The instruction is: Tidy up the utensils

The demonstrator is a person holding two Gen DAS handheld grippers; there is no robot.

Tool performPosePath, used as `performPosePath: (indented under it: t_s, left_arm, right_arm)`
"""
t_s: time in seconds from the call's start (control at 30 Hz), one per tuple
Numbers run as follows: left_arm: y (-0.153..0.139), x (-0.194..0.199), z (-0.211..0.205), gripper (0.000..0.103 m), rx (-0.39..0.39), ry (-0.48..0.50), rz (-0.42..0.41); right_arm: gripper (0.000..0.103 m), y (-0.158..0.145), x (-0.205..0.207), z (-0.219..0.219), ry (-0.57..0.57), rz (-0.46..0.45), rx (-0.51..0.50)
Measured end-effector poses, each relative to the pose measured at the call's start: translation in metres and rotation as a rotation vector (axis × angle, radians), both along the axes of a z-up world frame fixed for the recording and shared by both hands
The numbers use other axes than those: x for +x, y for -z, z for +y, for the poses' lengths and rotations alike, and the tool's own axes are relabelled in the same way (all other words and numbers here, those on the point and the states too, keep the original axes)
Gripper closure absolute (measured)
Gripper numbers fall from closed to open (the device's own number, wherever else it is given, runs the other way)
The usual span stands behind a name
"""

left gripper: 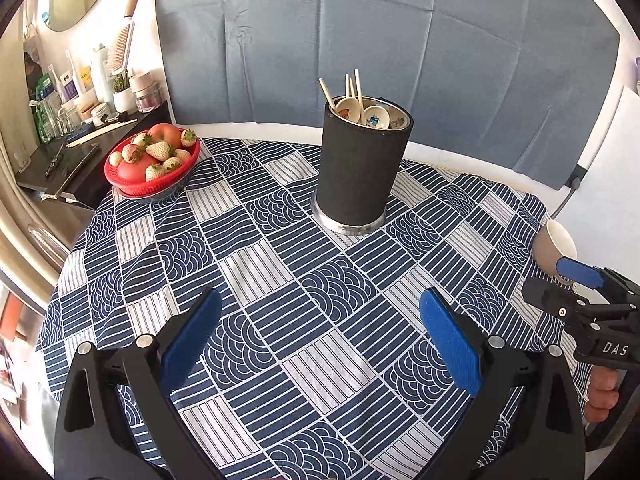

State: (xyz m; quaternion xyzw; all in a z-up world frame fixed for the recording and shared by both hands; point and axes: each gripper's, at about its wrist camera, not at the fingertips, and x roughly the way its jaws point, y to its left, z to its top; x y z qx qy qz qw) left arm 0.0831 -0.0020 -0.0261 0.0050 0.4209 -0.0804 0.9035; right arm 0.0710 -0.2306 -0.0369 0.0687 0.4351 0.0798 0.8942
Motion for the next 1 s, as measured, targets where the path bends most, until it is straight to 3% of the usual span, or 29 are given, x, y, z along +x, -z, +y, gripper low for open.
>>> performPosePath:
  t_s: [0.23,1.0]
  left_arm:
    - [0.000,-0.003,0.007,0.006,-0.015,-0.023,0.002]
    - [0.000,-0.008,0.000,0.006,-0.010,0.004,-0.001]
  right_arm:
    - [0.010,-0.008,-0.009,0.011,-0.042,-0.034,-0.025]
    - [0.010,-0.004,-0.011,0.011,-0.038,-0.013,-0.017]
